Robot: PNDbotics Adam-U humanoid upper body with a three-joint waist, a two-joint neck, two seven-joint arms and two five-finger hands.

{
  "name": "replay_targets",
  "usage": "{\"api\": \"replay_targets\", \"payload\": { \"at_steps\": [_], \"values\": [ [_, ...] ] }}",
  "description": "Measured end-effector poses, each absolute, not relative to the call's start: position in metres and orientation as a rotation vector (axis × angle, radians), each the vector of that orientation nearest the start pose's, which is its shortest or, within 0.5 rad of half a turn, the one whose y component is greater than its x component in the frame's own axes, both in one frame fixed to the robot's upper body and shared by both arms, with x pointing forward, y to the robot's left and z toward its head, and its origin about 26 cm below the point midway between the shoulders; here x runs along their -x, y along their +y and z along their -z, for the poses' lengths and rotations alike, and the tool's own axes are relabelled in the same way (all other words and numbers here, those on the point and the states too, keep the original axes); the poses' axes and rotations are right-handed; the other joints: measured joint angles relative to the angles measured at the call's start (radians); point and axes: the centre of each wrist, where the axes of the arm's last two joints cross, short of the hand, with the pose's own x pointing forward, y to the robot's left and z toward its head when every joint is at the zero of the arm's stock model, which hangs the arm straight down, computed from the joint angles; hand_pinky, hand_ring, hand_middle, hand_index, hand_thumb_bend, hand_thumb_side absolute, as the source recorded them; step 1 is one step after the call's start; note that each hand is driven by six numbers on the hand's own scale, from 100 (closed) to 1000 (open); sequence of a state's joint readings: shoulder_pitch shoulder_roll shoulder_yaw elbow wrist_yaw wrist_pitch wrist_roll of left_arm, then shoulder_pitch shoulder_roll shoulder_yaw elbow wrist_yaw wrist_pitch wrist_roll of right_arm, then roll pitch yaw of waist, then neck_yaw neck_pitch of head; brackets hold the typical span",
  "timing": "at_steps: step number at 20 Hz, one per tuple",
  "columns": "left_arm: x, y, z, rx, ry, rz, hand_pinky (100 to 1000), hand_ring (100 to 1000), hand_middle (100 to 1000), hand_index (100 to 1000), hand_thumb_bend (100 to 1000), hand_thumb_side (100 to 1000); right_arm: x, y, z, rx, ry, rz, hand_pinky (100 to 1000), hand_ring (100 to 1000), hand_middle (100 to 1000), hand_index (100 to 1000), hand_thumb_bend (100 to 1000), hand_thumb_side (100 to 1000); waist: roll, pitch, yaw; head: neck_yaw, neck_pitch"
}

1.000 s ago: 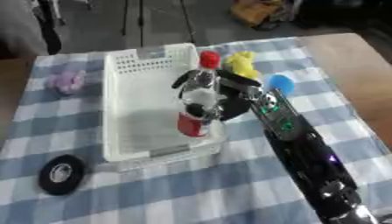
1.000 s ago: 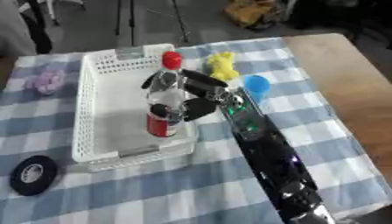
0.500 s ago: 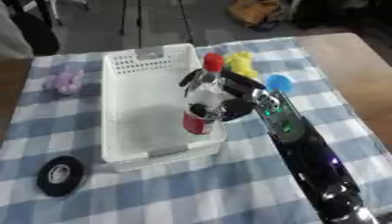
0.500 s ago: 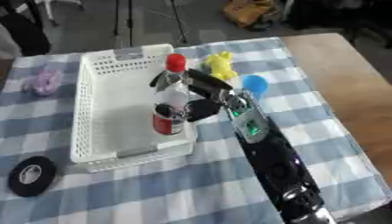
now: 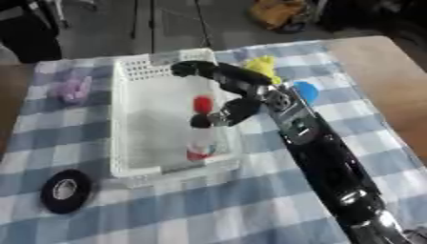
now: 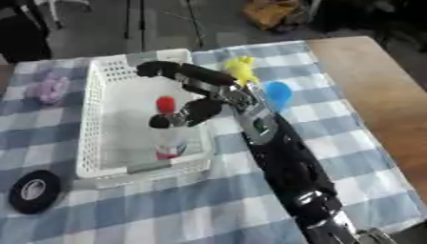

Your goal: Pick up objects on the table and place them in the box.

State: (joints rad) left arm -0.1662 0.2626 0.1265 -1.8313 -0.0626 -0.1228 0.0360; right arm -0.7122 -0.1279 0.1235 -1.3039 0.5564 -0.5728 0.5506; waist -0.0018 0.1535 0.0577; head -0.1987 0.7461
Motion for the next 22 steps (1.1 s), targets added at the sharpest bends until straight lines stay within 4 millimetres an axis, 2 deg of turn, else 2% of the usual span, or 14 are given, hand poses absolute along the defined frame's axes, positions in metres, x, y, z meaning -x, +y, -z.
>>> {"api": "replay_targets", "payload": {
  "at_steps": [2,6,7,8,9,10,11,12,13,16,17,22],
  "values": [
    [-0.302,0.307,-0.126,-0.344,-2.118,0.199,437,937,884,865,562,951,-0.424,-0.157,-0.161,-0.188,2.845,2.171,1000,962,1000,1000,638,828,0.0,0.0,0.01,-0.001,-0.001],
    [-0.302,0.307,-0.126,-0.343,-2.118,0.199,437,937,884,864,561,951,-0.424,-0.156,-0.16,-0.264,2.796,2.126,1000,932,975,1000,634,791,0.0,0.0,0.013,-0.003,-0.004],
    [-0.303,0.307,-0.126,-0.343,-2.118,0.199,436,938,884,864,560,952,-0.424,-0.156,-0.159,-0.273,2.791,2.113,1000,900,944,1000,634,751,0.0,0.0,0.014,-0.003,-0.005],
    [-0.303,0.307,-0.126,-0.343,-2.118,0.199,436,938,884,864,560,952,-0.423,-0.157,-0.157,-0.279,2.79,2.102,1000,900,944,1000,634,751,0.0,0.0,0.015,-0.003,-0.008],
    [-0.303,0.307,-0.126,-0.343,-2.118,0.199,435,938,884,864,560,952,-0.423,-0.159,-0.156,-0.283,2.794,2.086,956,848,895,981,602,685,0.0,0.0,0.015,-0.002,-0.008],
    [-0.302,0.307,-0.126,-0.343,-2.118,0.199,435,938,884,864,560,952,-0.423,-0.161,-0.153,-0.285,2.806,2.068,956,848,895,981,602,685,0.0,0.0,0.014,0.0,-0.008],
    [-0.302,0.307,-0.126,-0.343,-2.118,0.199,435,937,883,863,559,952,-0.423,-0.164,-0.151,-0.286,2.82,2.049,850,745,804,917,437,601,0.0,0.0,0.013,0.002,-0.008],
    [-0.302,0.307,-0.126,-0.344,-2.117,0.198,435,937,883,864,559,952,-0.422,-0.17,-0.147,-0.286,2.853,2.019,829,726,789,903,373,610,0.0,0.0,0.011,0.004,-0.009],
    [-0.302,0.307,-0.126,-0.343,-2.117,0.198,435,938,884,863,558,953,-0.421,-0.178,-0.141,-0.282,2.905,1.98,748,647,722,849,242,614,0.0,0.0,0.008,0.007,-0.01],
    [-0.302,0.307,-0.126,-0.343,-2.117,0.197,435,937,883,864,559,953,-0.413,-0.201,-0.129,-0.263,3.153,1.772,725,629,695,822,214,606,0.0,0.0,-0.003,0.013,-0.012],
    [-0.302,0.307,-0.126,-0.343,-2.117,0.197,434,938,884,863,560,952,-0.411,-0.206,-0.129,-0.246,3.219,1.706,696,623,676,788,176,594,0.0,0.0,-0.003,0.014,-0.012],
    [-0.302,0.307,-0.126,-0.344,-2.116,0.196,436,939,886,866,560,952,-0.397,-0.235,-0.132,-0.104,3.47,1.437,673,609,658,767,155,583,0.0,0.0,-0.017,0.023,-0.016]
  ]
}}
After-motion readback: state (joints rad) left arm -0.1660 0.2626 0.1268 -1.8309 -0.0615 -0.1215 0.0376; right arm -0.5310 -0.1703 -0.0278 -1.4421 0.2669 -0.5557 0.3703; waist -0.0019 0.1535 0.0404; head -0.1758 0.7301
